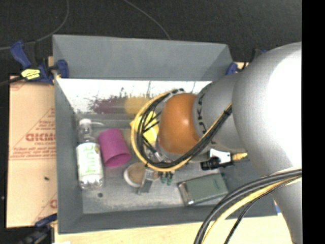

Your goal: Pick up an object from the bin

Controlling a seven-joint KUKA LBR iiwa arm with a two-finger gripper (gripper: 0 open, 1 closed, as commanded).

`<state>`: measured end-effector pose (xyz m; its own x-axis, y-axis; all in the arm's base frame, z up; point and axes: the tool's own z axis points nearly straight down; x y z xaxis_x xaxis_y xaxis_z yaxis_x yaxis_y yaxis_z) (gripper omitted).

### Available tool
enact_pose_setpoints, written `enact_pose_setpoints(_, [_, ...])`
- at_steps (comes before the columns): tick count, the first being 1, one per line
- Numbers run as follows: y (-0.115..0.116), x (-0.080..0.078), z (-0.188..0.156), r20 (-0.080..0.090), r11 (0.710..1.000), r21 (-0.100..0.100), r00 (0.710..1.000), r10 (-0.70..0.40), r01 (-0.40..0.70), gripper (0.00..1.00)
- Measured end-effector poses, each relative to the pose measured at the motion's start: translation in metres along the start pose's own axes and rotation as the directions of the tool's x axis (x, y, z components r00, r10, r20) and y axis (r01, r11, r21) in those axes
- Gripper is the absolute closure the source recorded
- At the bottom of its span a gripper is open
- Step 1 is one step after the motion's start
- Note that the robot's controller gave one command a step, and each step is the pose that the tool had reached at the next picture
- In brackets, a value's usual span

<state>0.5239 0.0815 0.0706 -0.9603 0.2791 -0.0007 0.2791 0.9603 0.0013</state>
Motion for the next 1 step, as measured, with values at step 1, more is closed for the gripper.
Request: enact_pose_setpoints(1, [-0.0008, 0.0012, -0.0128, -0.005, 1.0, 0.002, 1.0, 0.0, 0.0, 1.0])
